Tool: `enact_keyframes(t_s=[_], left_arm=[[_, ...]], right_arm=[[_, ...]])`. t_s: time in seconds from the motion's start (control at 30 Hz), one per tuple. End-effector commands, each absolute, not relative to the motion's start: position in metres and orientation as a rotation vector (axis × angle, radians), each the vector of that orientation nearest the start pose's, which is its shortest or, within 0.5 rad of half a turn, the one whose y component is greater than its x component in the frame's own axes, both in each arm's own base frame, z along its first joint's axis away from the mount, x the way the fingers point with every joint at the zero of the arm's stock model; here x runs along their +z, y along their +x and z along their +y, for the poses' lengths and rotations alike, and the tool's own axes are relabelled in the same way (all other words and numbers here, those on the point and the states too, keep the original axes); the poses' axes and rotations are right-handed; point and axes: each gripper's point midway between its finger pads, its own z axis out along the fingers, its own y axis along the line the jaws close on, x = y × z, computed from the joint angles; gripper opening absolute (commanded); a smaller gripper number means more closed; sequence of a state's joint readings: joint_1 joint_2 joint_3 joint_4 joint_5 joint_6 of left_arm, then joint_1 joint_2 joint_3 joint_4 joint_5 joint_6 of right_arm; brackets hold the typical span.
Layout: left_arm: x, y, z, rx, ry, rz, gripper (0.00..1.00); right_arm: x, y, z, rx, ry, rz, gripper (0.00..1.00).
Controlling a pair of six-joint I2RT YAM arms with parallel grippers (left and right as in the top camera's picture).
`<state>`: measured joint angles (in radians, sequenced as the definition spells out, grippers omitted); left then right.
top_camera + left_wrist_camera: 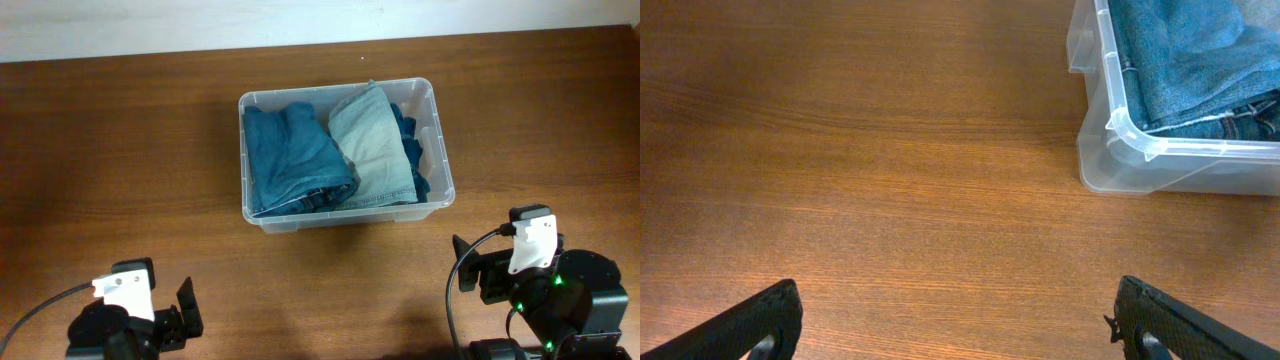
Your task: Pack container
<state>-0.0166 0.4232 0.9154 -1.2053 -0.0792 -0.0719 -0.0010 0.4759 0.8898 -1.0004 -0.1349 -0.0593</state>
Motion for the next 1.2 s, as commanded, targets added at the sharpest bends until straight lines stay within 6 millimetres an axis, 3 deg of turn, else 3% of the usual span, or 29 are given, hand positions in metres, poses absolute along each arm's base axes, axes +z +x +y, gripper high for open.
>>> enact_keyframes(t_s=[0.0,0.17,0.3,0.4,0.57,0.7,0.77,1.17], left_arm=[[0.230,0.152,0.010,0.037,-0.103,2.278,0.99],[0.230,0.152,0.010,0.037,-0.103,2.278,0.99],[0.230,0.152,0.010,0.037,-0.103,2.278,0.99],[0.230,0.152,0.010,0.037,-0.103,2.278,0.99],[0.230,0.152,0.010,0.037,-0.103,2.278,0.99],[0.230,0.152,0.010,0.037,-0.103,2.278,0.99],[0.230,0.152,0.010,0.037,-0.103,2.278,0.99],[0.230,0.152,0.010,0.037,-0.103,2.278,0.99]], right_arm=[[0.250,0.189,0.021,0.101,-0.129,2.158,0.98],[0.254,0.184,0.020,0.087,-0.144,2.122,0.98],[0.264,0.191,0.018,0.059,-0.138,1.896,0.98],[0.251,0.198,0.018,0.045,-0.141,1.750,0.98],[0.216,0.234,0.011,-0.001,-0.117,1.559,0.98],[0.182,0.246,0.006,-0.021,-0.096,1.552,0.98],[0.156,0.246,0.004,-0.026,-0.081,1.644,0.98],[0.156,0.246,0.003,-0.026,-0.081,1.646,0.99]])
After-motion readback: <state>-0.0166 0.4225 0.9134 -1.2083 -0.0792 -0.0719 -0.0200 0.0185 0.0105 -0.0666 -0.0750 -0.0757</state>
